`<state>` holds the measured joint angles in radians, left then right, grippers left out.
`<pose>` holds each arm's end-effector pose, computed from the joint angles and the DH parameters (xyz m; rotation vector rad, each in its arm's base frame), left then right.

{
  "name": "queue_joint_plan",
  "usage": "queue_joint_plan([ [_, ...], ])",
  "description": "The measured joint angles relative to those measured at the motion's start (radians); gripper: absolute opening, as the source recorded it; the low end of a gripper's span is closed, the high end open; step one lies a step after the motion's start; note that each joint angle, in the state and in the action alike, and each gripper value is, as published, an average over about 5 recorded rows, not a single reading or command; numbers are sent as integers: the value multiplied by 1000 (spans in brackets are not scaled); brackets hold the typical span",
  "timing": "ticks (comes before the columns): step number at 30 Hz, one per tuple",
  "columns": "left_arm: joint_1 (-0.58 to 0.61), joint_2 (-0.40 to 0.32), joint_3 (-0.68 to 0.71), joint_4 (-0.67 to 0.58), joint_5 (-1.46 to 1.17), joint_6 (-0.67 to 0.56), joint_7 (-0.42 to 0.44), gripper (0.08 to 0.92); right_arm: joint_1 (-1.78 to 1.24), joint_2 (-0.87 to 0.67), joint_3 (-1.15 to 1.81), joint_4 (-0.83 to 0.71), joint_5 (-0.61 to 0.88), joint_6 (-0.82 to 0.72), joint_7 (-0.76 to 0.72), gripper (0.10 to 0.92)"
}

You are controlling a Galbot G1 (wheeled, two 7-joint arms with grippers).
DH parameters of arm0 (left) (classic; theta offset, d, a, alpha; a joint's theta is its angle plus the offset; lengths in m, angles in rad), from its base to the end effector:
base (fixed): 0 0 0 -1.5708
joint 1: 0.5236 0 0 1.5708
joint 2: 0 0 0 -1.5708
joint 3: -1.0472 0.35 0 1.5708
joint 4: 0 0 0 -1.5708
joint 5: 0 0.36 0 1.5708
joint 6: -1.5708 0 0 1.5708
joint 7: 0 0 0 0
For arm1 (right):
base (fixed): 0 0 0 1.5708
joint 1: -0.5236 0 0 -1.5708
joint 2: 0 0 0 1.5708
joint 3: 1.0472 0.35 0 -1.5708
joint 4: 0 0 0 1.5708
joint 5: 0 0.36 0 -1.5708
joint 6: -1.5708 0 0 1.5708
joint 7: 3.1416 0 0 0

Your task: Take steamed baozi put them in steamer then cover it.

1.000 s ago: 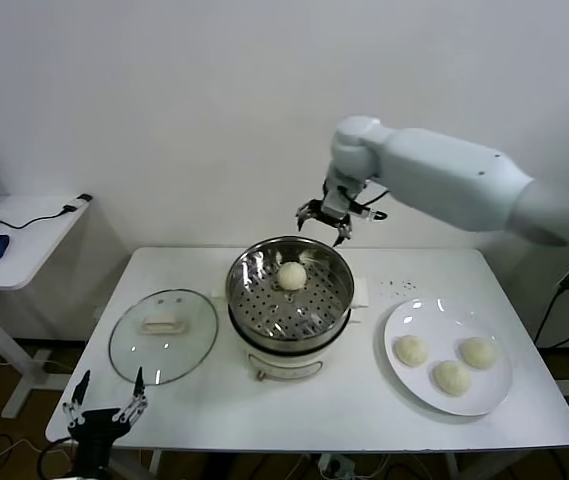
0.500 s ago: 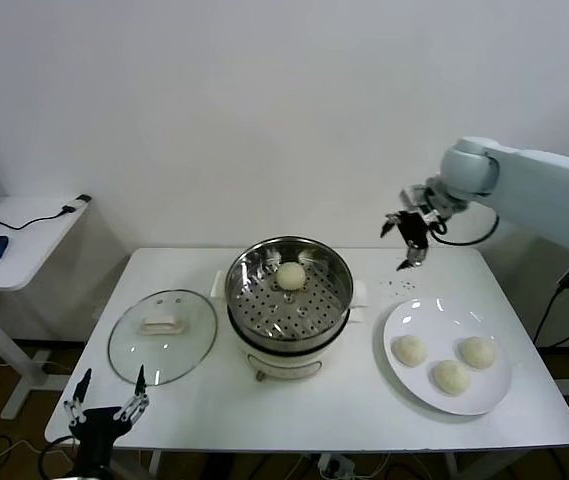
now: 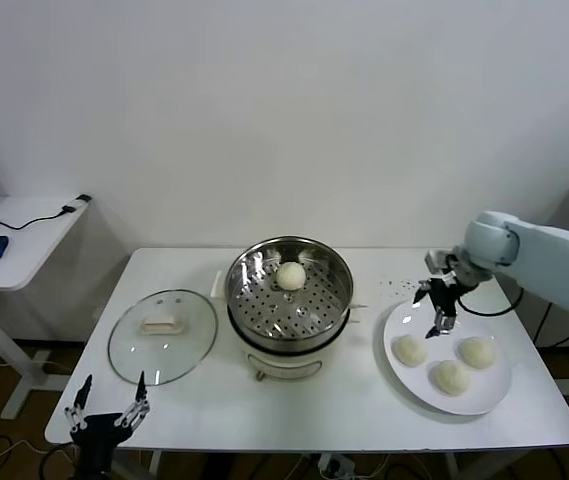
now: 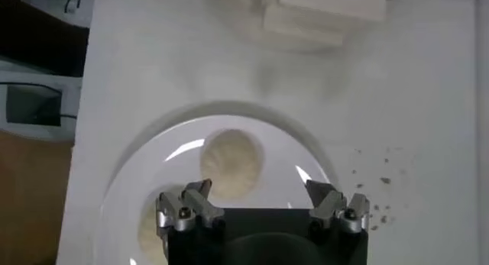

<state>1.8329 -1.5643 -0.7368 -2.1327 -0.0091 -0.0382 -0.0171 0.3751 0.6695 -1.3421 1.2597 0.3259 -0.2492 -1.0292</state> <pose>0.0989 0.0655 -0.3221 0.2641 -2.9412 -0.1983 0.5220 -0.1573 -0.1788 1.3014 -1.3587 1.1846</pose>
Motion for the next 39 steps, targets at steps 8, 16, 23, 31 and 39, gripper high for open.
queue_joint_plan([
  [8,1,2,-8,8,0,0,0,823,-103,29,69,-50,-33,-14,2,823],
  [16,0,3,-9,18,-1,-3,0,823,-165,65,107,-95,-60,-20,4,823],
  [23,0,5,-10,24,-2,-5,-1,823,-191,93,123,-122,-73,-21,1,774],
  [31,0,6,-11,26,-3,-5,-1,823,-200,102,130,-139,-79,-20,-8,660],
  [39,1,7,-12,26,-4,-6,-2,823,-195,94,135,-140,-72,-15,-13,630],
])
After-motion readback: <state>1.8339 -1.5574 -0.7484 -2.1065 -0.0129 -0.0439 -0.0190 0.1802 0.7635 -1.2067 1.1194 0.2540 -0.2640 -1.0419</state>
